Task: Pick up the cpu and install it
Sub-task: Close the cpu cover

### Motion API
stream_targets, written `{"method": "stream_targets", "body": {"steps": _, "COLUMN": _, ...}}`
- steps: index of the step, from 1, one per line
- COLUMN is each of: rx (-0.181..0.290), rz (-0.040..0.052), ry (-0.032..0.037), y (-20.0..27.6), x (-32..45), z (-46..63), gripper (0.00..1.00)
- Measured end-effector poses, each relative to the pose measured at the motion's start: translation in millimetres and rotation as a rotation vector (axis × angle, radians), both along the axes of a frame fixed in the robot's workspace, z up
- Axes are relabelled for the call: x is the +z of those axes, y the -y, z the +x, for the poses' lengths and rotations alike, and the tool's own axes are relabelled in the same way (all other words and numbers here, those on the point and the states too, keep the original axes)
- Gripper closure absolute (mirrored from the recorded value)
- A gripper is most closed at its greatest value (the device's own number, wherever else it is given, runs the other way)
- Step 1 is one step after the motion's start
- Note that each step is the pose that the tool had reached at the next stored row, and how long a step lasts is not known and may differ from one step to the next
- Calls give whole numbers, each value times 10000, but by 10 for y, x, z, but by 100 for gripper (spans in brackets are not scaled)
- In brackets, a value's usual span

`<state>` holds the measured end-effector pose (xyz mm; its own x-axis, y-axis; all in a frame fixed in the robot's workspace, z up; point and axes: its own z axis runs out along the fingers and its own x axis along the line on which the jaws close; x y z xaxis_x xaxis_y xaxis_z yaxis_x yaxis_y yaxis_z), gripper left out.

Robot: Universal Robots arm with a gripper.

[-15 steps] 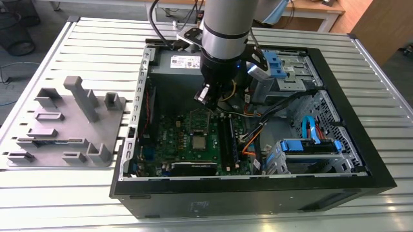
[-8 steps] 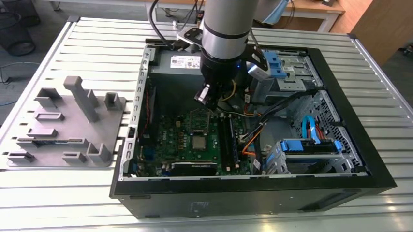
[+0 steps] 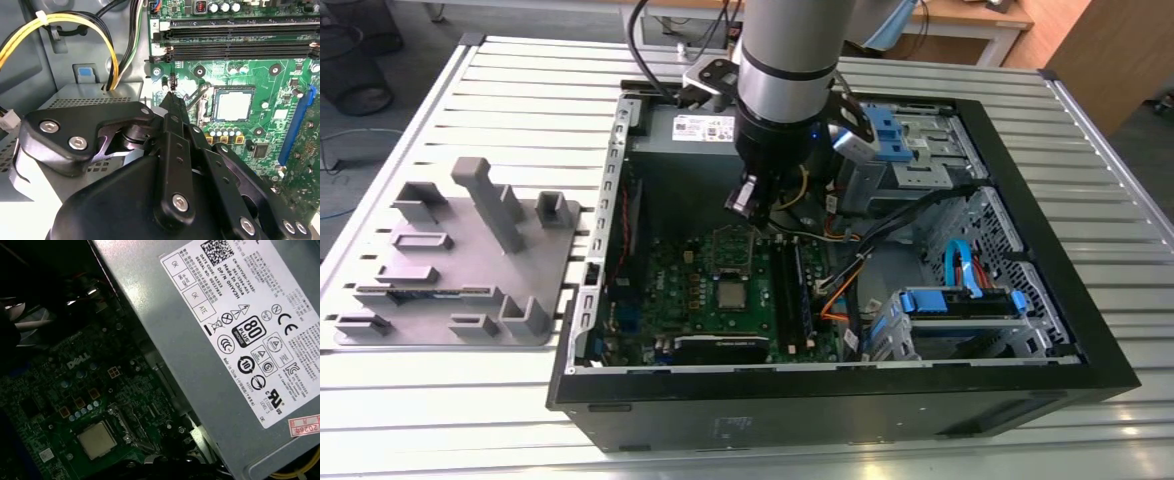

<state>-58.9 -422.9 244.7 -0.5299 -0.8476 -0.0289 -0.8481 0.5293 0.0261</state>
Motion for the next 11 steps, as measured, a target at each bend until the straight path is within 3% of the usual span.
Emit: {"method": "stream_targets", "body": {"steps": 11, "rx": 223, "rz": 2, "ry": 1, "y": 33, "x": 27, "z": 0, "gripper": 89}}
